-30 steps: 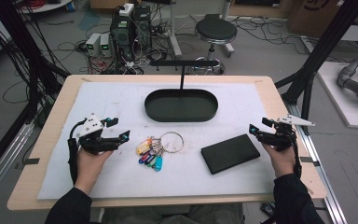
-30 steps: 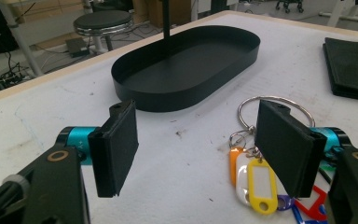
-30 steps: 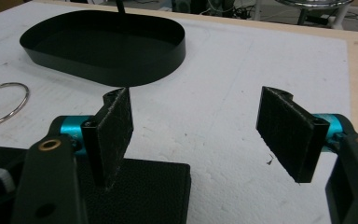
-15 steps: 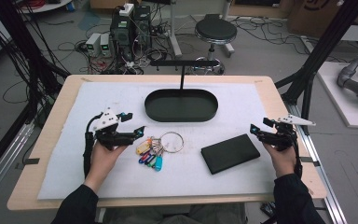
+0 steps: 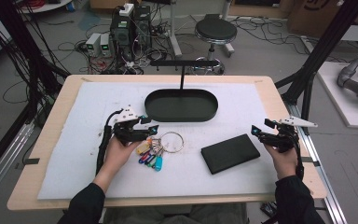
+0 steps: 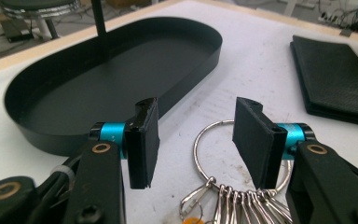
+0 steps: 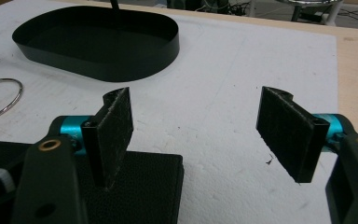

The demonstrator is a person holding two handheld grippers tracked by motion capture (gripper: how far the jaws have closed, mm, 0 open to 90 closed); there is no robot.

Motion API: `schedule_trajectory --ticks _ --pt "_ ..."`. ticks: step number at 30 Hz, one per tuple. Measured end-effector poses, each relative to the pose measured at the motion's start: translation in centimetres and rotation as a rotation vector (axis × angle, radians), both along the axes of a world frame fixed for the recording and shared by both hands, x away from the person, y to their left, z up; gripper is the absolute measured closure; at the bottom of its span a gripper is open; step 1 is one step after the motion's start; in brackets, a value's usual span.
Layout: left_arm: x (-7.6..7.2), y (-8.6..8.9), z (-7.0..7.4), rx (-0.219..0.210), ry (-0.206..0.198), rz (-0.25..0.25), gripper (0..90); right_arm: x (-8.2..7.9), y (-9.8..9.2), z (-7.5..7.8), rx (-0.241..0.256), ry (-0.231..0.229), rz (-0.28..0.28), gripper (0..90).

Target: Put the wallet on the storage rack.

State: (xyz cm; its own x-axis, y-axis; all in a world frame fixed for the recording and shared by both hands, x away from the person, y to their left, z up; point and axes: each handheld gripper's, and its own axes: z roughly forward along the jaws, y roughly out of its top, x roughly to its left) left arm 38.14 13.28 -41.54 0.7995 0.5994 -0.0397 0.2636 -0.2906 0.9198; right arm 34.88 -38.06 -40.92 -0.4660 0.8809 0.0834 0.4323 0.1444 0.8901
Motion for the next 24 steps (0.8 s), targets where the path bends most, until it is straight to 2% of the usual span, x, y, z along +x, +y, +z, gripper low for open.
schedule_trajectory --ticks 2,4,7,12,18,21,22,24 --pt "0.4 -0.7 -0.1 0.012 0.015 -0.009 53.4 0.0 0.0 0.0 0.001 0.000 0.001 27.5" --pt "0.5 -1.4 -0.2 0.019 0.013 -0.008 53.0 0.0 -0.1 0.0 0.002 0.001 0.001 27.5" --pt "0.4 -2.5 -0.2 0.031 0.020 -0.037 53.1 0.0 -0.1 0.0 0.001 0.003 0.003 27.5" --pt "-0.4 -4.4 0.0 0.052 0.008 -0.090 53.3 0.0 -0.3 -0.1 0.001 0.012 0.004 27.5" --pt "-1.9 -7.2 0.1 0.078 -0.009 -0.182 55.0 -0.2 -0.6 -0.2 0.002 0.023 0.014 27.5" --pt "-2.7 -8.2 0.1 0.076 -0.026 -0.211 54.8 -0.5 -1.0 -0.3 0.006 0.034 0.051 30.1" --pt "-2.9 -8.5 0.0 0.079 -0.031 -0.221 54.8 -0.6 -1.1 -0.3 0.009 0.043 0.077 33.4" --pt "-3.0 -8.8 -0.1 0.088 -0.033 -0.234 54.8 -0.8 -1.4 -0.5 0.007 0.060 0.144 34.5"
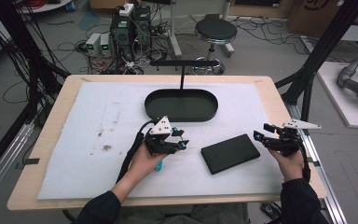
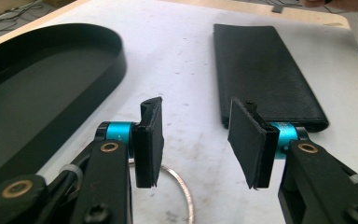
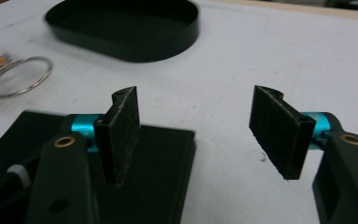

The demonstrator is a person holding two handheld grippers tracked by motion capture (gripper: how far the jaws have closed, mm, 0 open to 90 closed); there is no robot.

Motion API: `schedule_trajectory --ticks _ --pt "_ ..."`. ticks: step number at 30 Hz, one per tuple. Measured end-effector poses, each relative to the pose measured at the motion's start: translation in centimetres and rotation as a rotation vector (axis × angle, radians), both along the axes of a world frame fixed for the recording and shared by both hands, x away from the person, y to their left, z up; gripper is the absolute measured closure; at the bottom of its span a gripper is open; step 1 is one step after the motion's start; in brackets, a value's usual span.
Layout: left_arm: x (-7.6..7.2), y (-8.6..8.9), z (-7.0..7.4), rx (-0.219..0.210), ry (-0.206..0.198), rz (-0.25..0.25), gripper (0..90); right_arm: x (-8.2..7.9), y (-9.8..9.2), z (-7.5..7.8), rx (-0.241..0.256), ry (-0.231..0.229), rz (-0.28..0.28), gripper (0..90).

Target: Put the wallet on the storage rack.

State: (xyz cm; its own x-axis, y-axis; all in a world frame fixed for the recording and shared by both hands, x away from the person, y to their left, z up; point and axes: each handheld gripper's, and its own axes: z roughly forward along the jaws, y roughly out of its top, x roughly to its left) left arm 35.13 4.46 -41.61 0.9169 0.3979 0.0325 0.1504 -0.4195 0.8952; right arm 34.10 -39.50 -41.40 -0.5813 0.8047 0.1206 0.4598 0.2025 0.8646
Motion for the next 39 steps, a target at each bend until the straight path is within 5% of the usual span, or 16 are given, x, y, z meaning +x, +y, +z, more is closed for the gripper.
schedule_trajectory --ticks 4,13,20,28,34,35,39 --pt "0.1 0.0 -0.1 -0.008 0.002 0.003 53.8 -0.5 -0.6 -0.7 -0.042 0.048 0.151 41.0" --pt "0.4 0.9 0.0 -0.045 0.009 0.037 49.7 -1.3 -2.3 -2.3 -0.119 0.134 0.318 43.4" --pt "0.4 1.0 0.0 -0.065 0.012 0.047 46.4 -1.3 -1.6 -3.4 -0.233 0.186 0.362 49.2" --pt "0.3 1.3 0.0 -0.077 0.024 0.060 43.3 -1.4 -1.5 -3.3 -0.276 0.142 0.338 63.1" --pt "0.1 1.2 0.0 -0.076 0.023 0.048 43.2 -1.3 -1.6 -2.9 -0.241 0.158 0.316 76.5" --pt "0.1 1.2 0.0 -0.078 0.020 0.045 43.2 -1.3 -1.7 -2.8 -0.228 0.156 0.313 87.1" --pt "-0.2 0.9 -0.1 -0.075 0.012 0.019 43.2 -1.4 -2.0 -1.8 -0.129 0.134 0.326 90.0"
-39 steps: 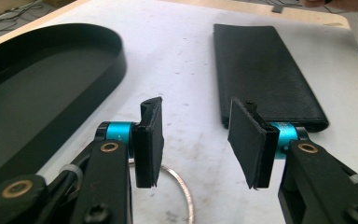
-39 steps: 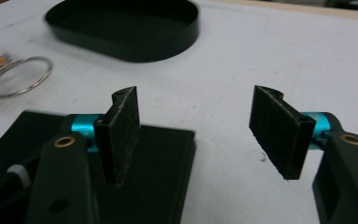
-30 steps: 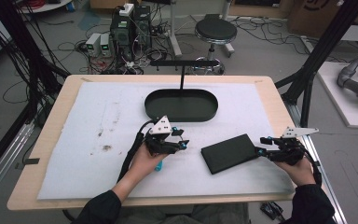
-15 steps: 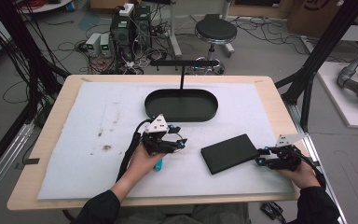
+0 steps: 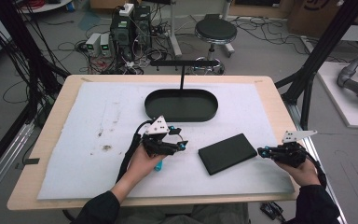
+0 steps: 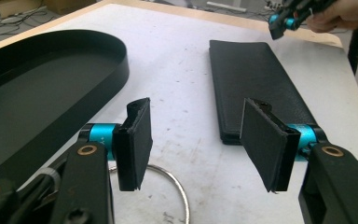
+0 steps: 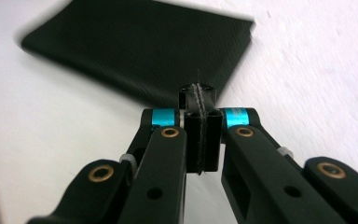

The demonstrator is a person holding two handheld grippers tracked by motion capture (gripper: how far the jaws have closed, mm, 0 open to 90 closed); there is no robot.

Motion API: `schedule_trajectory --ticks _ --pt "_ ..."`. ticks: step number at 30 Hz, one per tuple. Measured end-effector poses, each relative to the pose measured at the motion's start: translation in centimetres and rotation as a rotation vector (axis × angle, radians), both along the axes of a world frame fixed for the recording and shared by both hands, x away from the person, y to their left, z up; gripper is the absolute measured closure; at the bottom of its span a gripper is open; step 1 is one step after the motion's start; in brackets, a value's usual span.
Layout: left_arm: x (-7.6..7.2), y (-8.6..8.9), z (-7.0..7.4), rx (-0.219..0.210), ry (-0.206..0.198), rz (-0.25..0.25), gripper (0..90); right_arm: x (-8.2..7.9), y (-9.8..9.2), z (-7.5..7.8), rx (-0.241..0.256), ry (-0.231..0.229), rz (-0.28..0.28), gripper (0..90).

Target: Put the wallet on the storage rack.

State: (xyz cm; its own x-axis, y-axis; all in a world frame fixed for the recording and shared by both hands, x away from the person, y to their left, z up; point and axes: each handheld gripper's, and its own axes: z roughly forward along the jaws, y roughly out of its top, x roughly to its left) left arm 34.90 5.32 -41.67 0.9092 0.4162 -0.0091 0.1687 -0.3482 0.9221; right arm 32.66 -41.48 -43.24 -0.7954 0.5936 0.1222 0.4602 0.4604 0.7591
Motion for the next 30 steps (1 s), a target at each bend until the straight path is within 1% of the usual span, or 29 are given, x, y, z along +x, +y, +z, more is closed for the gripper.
schedule_trajectory --ticks 1,2,3,4,5,6,7,9,11,12,13,15,16,17,20,22,23,25,27,28,29,30 --pt "-0.1 -0.1 0.0 0.006 -0.005 -0.010 43.2 -0.1 0.3 0.2 -0.007 -0.011 0.009 90.0" --pt "-0.2 -0.2 0.0 0.010 -0.009 -0.015 43.2 -0.2 0.6 0.3 -0.025 -0.032 0.025 90.0" --pt "-0.3 -0.3 0.0 0.011 -0.012 -0.019 43.1 -0.4 0.9 0.4 -0.046 -0.072 0.042 83.6" --pt "-0.4 -0.4 0.0 0.012 -0.014 -0.025 42.7 -0.6 1.1 0.4 -0.063 -0.115 0.055 72.7" --pt "-0.5 -0.5 0.0 0.011 -0.013 -0.028 42.6 -0.8 1.2 0.3 -0.083 -0.151 0.056 63.7" --pt "-0.5 -0.5 0.0 0.007 -0.014 -0.031 42.5 -0.9 1.3 0.2 -0.094 -0.178 0.059 59.2" --pt "-0.5 -0.5 0.0 0.005 -0.012 -0.032 42.3 -1.0 1.4 0.0 -0.101 -0.190 0.080 58.2" --pt "-0.5 -0.5 0.0 -0.004 -0.007 -0.031 41.7 -1.1 1.6 -0.3 -0.125 -0.229 0.104 50.6" --pt "-0.5 -0.4 0.0 -0.008 -0.004 -0.027 41.6 -1.2 2.1 -0.5 -0.150 -0.260 0.132 49.8" --pt "-0.4 -0.4 0.0 -0.014 -0.001 -0.028 41.6 -1.2 2.4 -0.6 -0.166 -0.268 0.137 49.1" --pt "-0.4 -0.3 0.0 -0.021 0.006 -0.029 41.6 -1.1 2.7 -0.7 -0.182 -0.265 0.143 48.4" --pt "-0.4 -0.3 0.0 -0.030 0.013 -0.029 41.6 -0.8 3.1 -1.1 -0.213 -0.257 0.160 48.3" --pt "-0.4 -0.2 0.0 -0.028 0.012 -0.030 41.6 -0.8 3.2 -1.3 -0.230 -0.271 0.162 49.4" --pt "-0.4 -0.2 -0.1 -0.030 0.013 -0.030 41.6 -0.8 3.3 -1.3 -0.244 -0.288 0.162 53.0" --pt "-0.4 -0.3 -0.2 -0.032 0.021 -0.032 41.6 -0.7 3.2 -1.5 -0.256 -0.300 0.172 58.1" --pt "-0.4 -0.3 -0.3 -0.037 0.031 -0.030 41.6 -0.9 3.3 -1.5 -0.266 -0.316 0.175 65.0" --pt "-0.5 -0.3 -0.3 -0.038 0.033 -0.032 41.6 -0.9 3.3 -1.4 -0.263 -0.309 0.168 68.3" --pt "-0.5 -0.3 -0.3 -0.041 0.032 -0.033 41.6 -0.8 3.2 -1.1 -0.248 -0.287 0.159 77.8" --pt "-0.6 -0.4 -0.2 -0.045 0.028 -0.038 41.6 -0.7 3.2 -0.9 -0.226 -0.252 0.146 81.8" --pt "-0.7 -0.5 -0.2 -0.047 0.026 -0.040 41.6 -0.6 3.2 -0.8 -0.219 -0.243 0.143 82.9" --pt "-0.7 -0.5 -0.2 -0.046 0.022 -0.044 41.6 -0.5 3.3 -0.7 -0.203 -0.213 0.129 83.1" --pt "-0.7 -0.6 -0.2 -0.041 0.017 -0.046 41.6 -0.4 3.3 -0.6 -0.195 -0.201 0.124 83.4"
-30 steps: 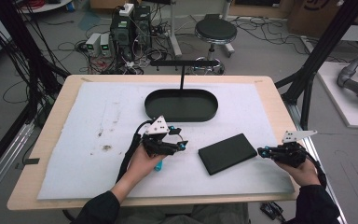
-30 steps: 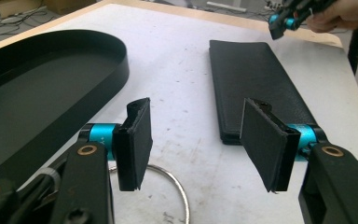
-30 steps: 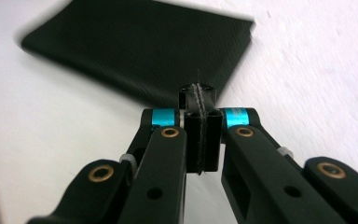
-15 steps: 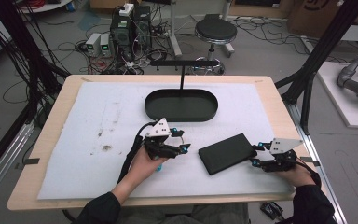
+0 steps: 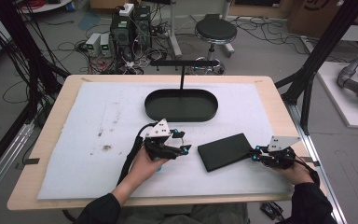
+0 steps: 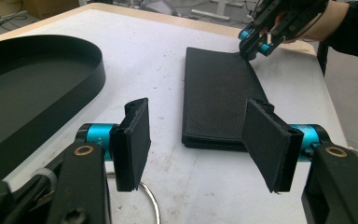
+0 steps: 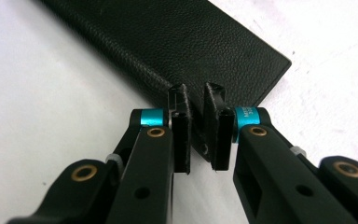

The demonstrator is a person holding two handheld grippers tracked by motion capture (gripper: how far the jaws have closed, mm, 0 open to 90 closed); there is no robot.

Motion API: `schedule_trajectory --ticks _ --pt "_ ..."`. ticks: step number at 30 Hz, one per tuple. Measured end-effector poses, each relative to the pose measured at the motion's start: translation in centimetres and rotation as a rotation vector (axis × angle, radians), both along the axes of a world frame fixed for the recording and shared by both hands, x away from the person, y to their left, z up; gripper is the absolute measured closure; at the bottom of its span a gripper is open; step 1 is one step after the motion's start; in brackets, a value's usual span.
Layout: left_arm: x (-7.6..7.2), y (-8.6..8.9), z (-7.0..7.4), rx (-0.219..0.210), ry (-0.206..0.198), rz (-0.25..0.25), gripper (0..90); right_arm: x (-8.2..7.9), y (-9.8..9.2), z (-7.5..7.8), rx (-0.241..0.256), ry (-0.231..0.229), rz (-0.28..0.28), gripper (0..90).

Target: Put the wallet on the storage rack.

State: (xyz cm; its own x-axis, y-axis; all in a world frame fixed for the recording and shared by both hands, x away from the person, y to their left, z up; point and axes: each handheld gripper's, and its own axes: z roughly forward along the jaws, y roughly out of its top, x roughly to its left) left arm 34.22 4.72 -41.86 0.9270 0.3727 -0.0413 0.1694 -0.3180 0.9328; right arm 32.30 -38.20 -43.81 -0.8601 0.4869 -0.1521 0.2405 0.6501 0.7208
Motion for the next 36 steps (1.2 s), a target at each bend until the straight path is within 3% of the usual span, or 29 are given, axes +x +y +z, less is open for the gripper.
schedule_trajectory --ticks 4,6,8,9,10,12,16,22,27,31,32,33,36 --pt "-0.1 -0.5 -0.2 0.016 -0.006 -0.018 41.4 0.4 -0.1 0.3 0.067 0.066 -0.027 90.0" --pt "-0.3 -0.9 -0.3 0.035 -0.019 -0.031 41.0 0.5 -0.4 0.6 0.124 0.086 -0.041 90.0" --pt "-0.5 -1.4 -0.5 0.063 -0.037 -0.041 40.6 0.6 -0.4 0.9 0.147 0.078 -0.052 90.0" --pt "-0.6 -1.7 -0.6 0.075 -0.047 -0.049 40.4 0.5 -0.4 1.0 0.140 0.066 -0.036 90.0" --pt "-0.7 -2.0 -0.7 0.082 -0.052 -0.058 40.3 0.2 -0.4 1.0 0.122 0.023 -0.014 90.0" --pt "-1.1 -2.7 -0.9 0.096 -0.063 -0.074 39.1 -0.3 -0.3 0.8 0.090 -0.065 0.008 73.8" --pt "-1.9 -4.5 -1.3 0.144 -0.096 -0.124 38.2 -0.2 -0.3 0.4 0.059 -0.032 -0.025 68.7" --pt "-3.0 -7.0 -2.2 0.218 -0.148 -0.176 38.3 -0.3 -0.7 0.3 0.068 -0.022 -0.070 63.3" --pt "-3.6 -8.5 -3.0 0.287 -0.194 -0.195 39.0 -0.1 -1.2 0.4 0.103 -0.011 -0.128 55.8" --pt "-3.9 -9.2 -3.5 0.344 -0.242 -0.194 40.9 -0.1 -1.2 0.5 0.113 -0.011 -0.135 52.6" --pt "-3.9 -9.2 -3.5 0.344 -0.242 -0.194 41.4 -0.1 -1.2 0.5 0.114 -0.008 -0.136 52.2" --pt "-4.0 -9.3 -3.6 0.363 -0.279 -0.181 45.0 -0.1 -1.2 0.5 0.114 -0.009 -0.139 51.2" --pt "-3.9 -9.2 -3.5 0.356 -0.272 -0.192 51.4 0.0 -1.2 0.5 0.116 -0.009 -0.142 50.7"
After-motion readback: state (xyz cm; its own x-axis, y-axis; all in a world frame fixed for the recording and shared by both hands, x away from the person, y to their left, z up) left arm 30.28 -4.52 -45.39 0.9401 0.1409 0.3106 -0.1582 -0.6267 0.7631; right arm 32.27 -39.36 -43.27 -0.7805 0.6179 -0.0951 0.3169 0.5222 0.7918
